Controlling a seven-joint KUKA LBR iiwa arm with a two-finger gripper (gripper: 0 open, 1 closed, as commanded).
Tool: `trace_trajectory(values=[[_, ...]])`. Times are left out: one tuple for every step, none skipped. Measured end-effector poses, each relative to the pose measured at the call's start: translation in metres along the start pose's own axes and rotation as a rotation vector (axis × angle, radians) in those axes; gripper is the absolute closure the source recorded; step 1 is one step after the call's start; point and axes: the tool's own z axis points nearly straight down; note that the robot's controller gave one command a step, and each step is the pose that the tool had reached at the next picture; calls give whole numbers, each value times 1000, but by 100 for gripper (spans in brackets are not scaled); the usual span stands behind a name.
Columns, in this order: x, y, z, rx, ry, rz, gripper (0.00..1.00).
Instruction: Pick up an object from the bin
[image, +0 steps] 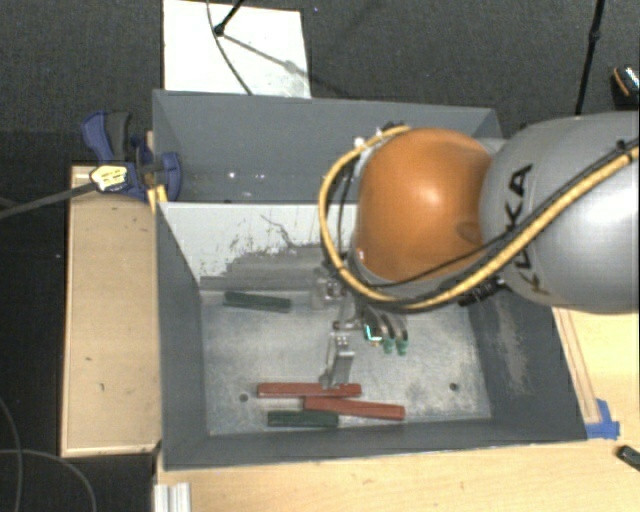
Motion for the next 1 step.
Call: trace_trajectory(values=[[13,6,176,-3,-11,31,0]])
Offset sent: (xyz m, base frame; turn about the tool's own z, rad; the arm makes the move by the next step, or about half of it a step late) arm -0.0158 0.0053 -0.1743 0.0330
